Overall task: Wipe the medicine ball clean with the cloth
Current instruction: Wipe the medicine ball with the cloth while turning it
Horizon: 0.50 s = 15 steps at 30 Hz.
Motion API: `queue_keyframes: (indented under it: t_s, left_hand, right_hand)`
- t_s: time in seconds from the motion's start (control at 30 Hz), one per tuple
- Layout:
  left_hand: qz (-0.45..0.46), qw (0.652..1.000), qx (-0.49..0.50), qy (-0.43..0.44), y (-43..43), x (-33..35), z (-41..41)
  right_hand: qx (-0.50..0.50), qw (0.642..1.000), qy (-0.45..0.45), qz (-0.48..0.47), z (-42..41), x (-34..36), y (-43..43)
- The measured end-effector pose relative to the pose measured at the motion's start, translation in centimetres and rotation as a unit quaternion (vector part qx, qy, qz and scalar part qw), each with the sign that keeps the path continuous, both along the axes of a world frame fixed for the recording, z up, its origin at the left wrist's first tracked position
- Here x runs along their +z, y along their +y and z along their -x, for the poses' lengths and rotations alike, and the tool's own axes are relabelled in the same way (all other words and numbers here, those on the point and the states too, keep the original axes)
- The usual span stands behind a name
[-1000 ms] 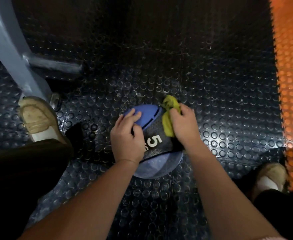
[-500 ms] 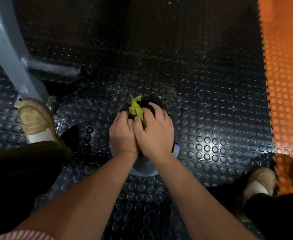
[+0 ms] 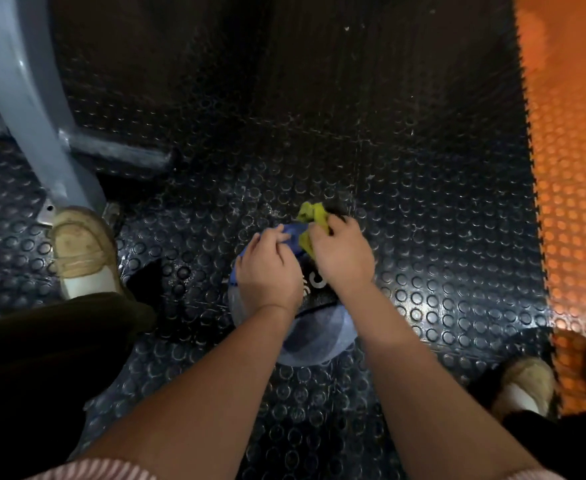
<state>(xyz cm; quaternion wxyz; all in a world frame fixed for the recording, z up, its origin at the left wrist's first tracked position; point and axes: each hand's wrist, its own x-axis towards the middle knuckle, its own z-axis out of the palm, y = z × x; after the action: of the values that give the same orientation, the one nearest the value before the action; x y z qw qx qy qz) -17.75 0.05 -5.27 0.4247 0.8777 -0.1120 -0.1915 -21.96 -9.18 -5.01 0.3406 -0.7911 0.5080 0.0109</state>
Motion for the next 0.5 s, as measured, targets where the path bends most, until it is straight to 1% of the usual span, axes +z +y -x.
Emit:
queue_keyframes:
  t_s: [0.03, 0.07, 0.1, 0.17, 0.27, 0.3, 0.33, 0.37, 0.4, 0.43, 0.5]
  left_hand:
    - [-0.015, 1.000, 0.005, 0.006, 0.0, 0.1, -0.4]
    - [-0.027, 1.000, 0.002, 0.008, -0.1, 0.2, -0.6]
    - [-0.033, 0.999, -0.005, 0.007, -0.2, 0.4, -0.8]
    - [-0.030, 0.999, -0.013, 0.008, -0.7, 0.8, -1.3]
    - [0.022, 0.997, -0.007, 0.072, -0.7, 1.1, -1.4]
    - [0.023, 0.997, -0.038, 0.062, 0.0, 0.9, -1.4]
    - [-0.006, 0.994, -0.106, 0.022, 0.9, 0.6, -1.1]
    - [-0.061, 0.979, -0.194, -0.019, 1.9, 0.3, -0.5]
    - [-0.109, 0.957, -0.267, -0.043, 2.8, 0.2, 0.2]
    - [-0.146, 0.937, -0.315, -0.044, 3.3, 0.3, 0.9]
    - [-0.187, 0.916, -0.355, -0.019, 3.1, 0.7, 1.7]
  right_hand:
    - [0.021, 0.997, -0.023, 0.067, 0.0, 0.3, 1.7]
    - [0.023, 0.992, -0.055, 0.111, 0.1, 0.7, 3.2]
    - [0.012, 0.989, -0.080, 0.127, 0.2, 1.0, 4.2]
    - [-0.007, 0.989, -0.091, 0.120, 0.2, 0.9, 4.3]
    - [-0.020, 0.991, -0.086, 0.100, 0.7, 0.6, 2.8]
    - [-0.027, 0.991, -0.089, 0.094, 0.8, 0.6, 2.3]
    - [-0.036, 0.992, -0.090, 0.084, 1.0, 0.6, 1.9]
    - [-0.046, 0.993, -0.088, 0.068, 1.3, 0.5, 1.5]
    - [-0.060, 0.993, -0.087, 0.051, 1.7, 0.4, 1.0]
    - [-0.080, 0.993, -0.086, 0.029, 2.1, 0.5, 0.5]
    - [-0.149, 0.986, -0.073, -0.025, 2.7, 0.5, -0.4]
